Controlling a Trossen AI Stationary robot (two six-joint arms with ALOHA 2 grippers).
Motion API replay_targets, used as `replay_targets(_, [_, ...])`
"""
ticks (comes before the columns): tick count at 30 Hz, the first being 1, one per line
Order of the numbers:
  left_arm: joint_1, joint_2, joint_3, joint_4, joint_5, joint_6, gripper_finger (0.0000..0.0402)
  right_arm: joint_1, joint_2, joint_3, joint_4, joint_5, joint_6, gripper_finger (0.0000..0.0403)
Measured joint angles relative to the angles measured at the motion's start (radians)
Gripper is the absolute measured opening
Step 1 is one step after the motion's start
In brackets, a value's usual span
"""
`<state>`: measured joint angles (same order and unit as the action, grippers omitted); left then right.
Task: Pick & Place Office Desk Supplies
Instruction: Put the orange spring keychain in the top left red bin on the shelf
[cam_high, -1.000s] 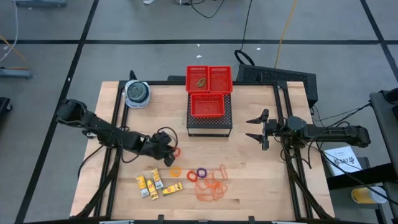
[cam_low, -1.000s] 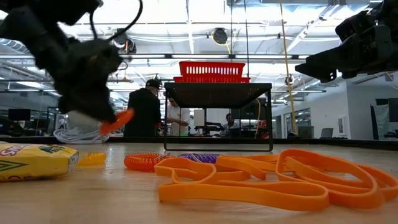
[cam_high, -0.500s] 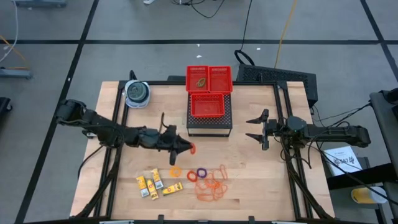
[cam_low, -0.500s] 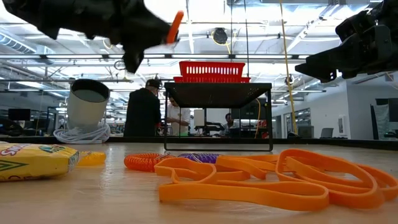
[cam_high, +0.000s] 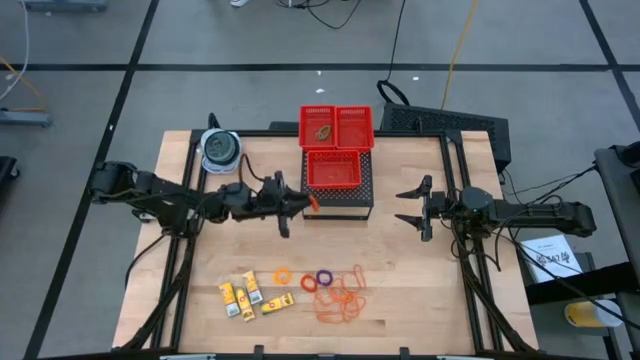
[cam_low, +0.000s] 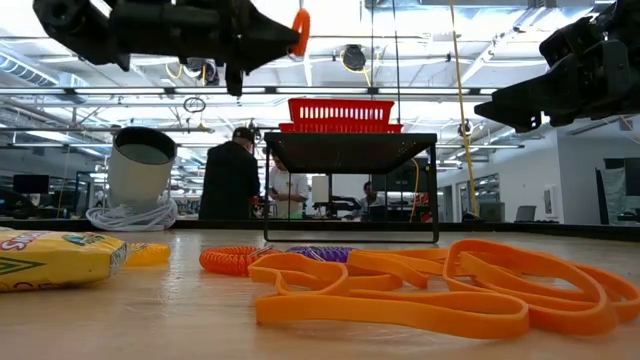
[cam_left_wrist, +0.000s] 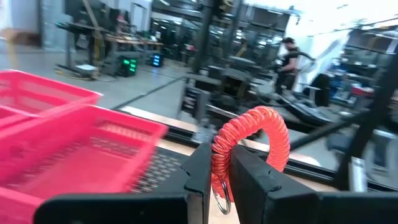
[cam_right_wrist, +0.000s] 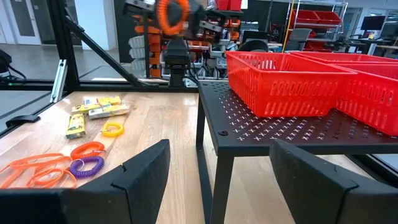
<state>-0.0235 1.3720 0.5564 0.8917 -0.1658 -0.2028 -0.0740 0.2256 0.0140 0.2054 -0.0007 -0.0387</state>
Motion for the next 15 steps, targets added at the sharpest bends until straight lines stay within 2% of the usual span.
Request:
replay_targets(8, [0.13,-0.001,0.003,0.062,0.0,0.018,0.0051,0.0,0.0,0.0,0.0,0.0,0.0,0.0267])
replay_targets(15, [0.264,0.0,0.079,0.009,-0.001,0.069,0.0051,0.0,0.0,0.0,0.0,0.0,0.0,0.0267])
